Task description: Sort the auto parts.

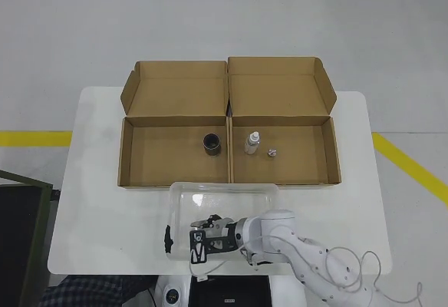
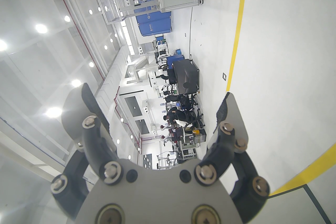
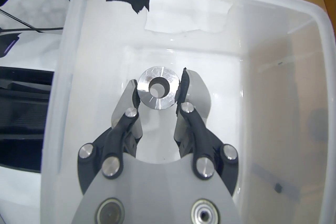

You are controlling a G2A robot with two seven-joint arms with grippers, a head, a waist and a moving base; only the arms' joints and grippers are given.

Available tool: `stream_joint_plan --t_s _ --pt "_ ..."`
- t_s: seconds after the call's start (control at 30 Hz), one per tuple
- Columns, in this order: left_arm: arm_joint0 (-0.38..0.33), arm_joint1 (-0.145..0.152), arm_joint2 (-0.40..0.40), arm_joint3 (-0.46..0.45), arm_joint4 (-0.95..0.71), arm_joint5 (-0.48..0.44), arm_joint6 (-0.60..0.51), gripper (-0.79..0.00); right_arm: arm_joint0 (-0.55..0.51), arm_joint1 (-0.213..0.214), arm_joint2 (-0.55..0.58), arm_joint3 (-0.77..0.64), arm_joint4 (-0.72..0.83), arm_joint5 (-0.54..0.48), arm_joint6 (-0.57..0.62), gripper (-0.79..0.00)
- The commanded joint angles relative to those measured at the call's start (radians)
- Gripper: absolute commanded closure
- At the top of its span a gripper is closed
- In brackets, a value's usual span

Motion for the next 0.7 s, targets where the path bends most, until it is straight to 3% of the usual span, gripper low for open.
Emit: stream_joint_plan --t_s 0.0,0.67 --pt "0.000 0.000 0.000 0.000 0.000 0.000 0.000 -0.785 -0.004 0.002 0.011 -0.011 0.019 -0.004 -0.008 0.000" --pt "0.000 0.000 0.000 0.000 0.000 0.000 0.000 -0.785 -0.059 0.053 0.281 -0.073 0.482 -0.116 -0.151 0.000"
